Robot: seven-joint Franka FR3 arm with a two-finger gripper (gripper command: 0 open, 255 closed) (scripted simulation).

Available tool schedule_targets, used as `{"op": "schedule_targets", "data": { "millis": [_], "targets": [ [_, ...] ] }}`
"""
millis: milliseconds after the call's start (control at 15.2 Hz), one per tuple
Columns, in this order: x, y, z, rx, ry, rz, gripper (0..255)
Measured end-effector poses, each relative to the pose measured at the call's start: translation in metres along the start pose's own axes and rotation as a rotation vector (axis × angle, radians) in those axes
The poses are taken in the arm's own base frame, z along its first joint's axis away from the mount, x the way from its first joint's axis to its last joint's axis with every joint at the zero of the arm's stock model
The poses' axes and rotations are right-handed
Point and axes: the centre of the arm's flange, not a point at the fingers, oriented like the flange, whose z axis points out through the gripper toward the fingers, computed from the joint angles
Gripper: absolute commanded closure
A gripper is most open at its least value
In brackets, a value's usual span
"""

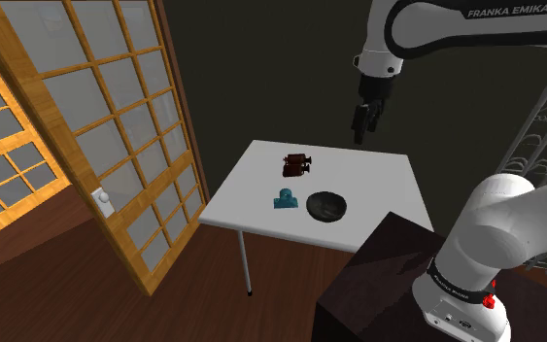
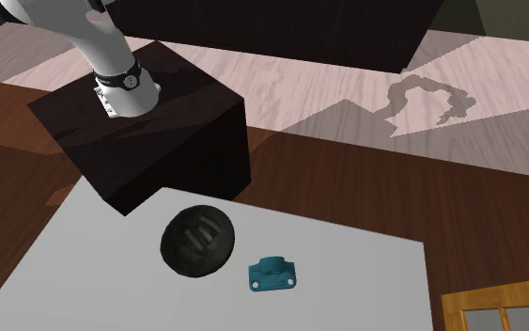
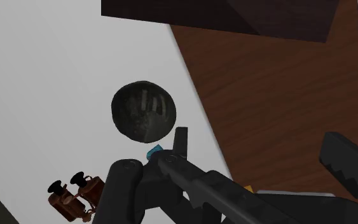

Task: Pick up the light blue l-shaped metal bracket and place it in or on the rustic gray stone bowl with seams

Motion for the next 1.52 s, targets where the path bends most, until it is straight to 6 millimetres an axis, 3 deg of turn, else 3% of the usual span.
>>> {"op": "schedule_targets", "data": {
  "millis": [264, 1518],
  "targets": [
    [0.015, 0.000, 0.021, -0.008, 0.002, 0.008, 0],
    [0.164, 0.021, 0.217, -0.088, 0.038, 0.080, 0]
  ]
}}
